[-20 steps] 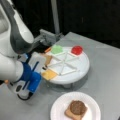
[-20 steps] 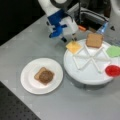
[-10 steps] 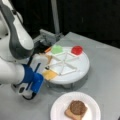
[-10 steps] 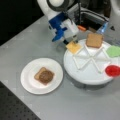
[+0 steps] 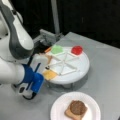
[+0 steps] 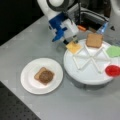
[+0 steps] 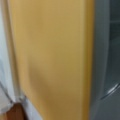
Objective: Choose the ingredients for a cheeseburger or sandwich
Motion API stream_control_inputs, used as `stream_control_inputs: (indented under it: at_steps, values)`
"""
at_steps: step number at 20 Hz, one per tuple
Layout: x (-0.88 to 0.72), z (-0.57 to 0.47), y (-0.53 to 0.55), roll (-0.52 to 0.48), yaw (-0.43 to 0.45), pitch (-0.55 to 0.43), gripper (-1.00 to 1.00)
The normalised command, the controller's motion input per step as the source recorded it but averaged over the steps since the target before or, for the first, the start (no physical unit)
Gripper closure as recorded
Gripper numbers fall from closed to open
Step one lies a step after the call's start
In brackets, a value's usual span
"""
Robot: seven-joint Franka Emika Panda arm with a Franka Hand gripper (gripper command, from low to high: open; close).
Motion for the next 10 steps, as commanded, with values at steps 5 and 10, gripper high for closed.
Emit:
stream_control_inputs:
  at_steps: [5, 10]
  values:
    - [0.11, -0.09, -0.02, 0.172, 0.019, 0.000, 1.00]
    - [0.10, -0.05, -0.08, 0.158, -0.005, 0.004, 1.00]
